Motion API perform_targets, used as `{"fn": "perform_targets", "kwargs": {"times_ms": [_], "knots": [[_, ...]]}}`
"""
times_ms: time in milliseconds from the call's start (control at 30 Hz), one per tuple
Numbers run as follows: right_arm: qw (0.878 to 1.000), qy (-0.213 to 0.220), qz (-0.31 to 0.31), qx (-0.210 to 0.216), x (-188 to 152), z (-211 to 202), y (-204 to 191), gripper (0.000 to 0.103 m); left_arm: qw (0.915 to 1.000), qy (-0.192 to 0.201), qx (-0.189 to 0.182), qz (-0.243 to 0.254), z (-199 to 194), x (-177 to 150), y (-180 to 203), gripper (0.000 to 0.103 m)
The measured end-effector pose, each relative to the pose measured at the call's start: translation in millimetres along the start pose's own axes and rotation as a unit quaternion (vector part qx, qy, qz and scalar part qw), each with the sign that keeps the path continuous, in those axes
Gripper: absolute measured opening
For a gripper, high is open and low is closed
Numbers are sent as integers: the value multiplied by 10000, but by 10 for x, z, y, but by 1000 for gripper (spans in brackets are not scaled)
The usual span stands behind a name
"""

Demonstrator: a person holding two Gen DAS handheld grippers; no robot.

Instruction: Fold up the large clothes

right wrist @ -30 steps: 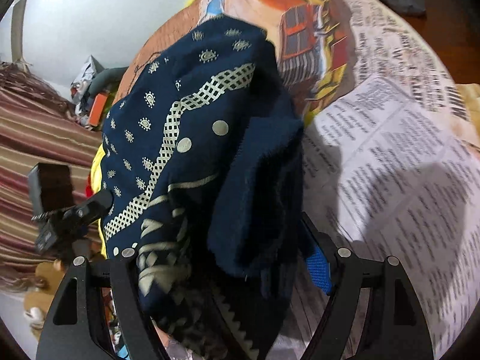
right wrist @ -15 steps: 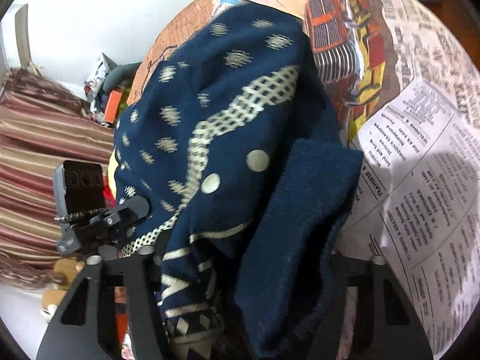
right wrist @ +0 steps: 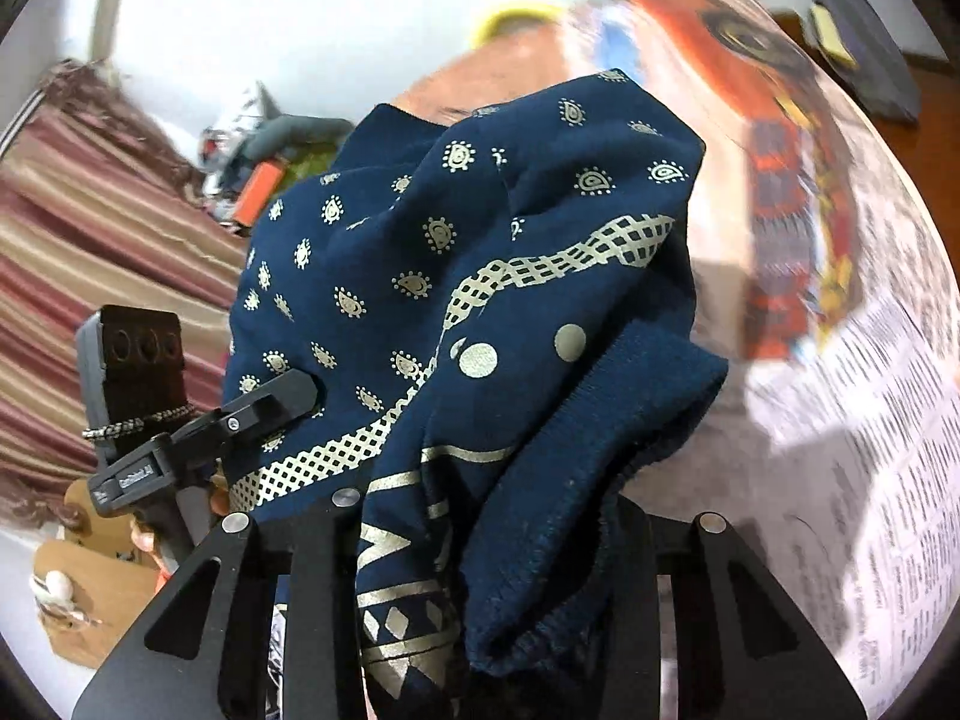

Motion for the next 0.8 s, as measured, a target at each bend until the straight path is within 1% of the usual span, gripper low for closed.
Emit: {"fn": "perform_targets", "kwargs": {"times_ms": [133, 200, 267, 367, 433, 500, 567, 633, 700, 733, 767, 800], "knots": [[9993, 127, -322, 154, 175, 130, -511, 32, 9993, 354, 86, 22, -471, 134, -107, 66], [9987, 164, -405, 262, 243, 273, -696, 32, 9986, 508, 127, -30, -691, 199, -252, 66], [9980, 146, -513, 342, 302, 492, -895, 32, 9980, 599, 171, -105, -845, 235, -432, 66], [9974, 5, -625, 348, 336, 874, -1069, 32, 9967, 692, 283, -308, -980, 219, -773, 66], [9974, -97, -629, 342, 376, 1049, -1020, 32, 9954, 722, 307, -541, -1008, 197, -1040, 66], [9974, -241, -594, 344, 377, 1211, -927, 32, 9930, 699, 293, -909, -977, 154, -1395, 66], [9971, -466, -529, 281, 393, 1571, -889, 32, 9902, 612, 291, -1223, -918, 104, -1719, 66], [9961, -728, -483, 125, 366, 1919, -821, 32, 9862, 372, 376, -1572, -737, 12, -2127, 66], [9943, -971, -439, -50, 295, 2208, -720, 32, 9804, 76, 617, -1871, -550, -135, -2468, 67], [9932, -1092, -408, -64, 261, 2320, -671, 32, 9788, -38, 639, -1944, -470, -219, -2612, 68], [9919, -1220, -358, -10, 220, 2424, -603, 32, 9792, -30, 516, -1962, -447, -277, -2695, 69], [9912, -1284, -302, 94, 206, 2473, -557, 32, 9797, 61, 324, -1975, -469, -324, -2745, 70]]}}
Point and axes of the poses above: each gripper's, at about its wrist camera, not at the fingertips, and z roughly the way its jaws point, y to its right, x to its top, the point moved 2 cm from there along z, roughly the way its jaws point, and after that the axes turned 2 degrees about -x, right-handed, at the moved point
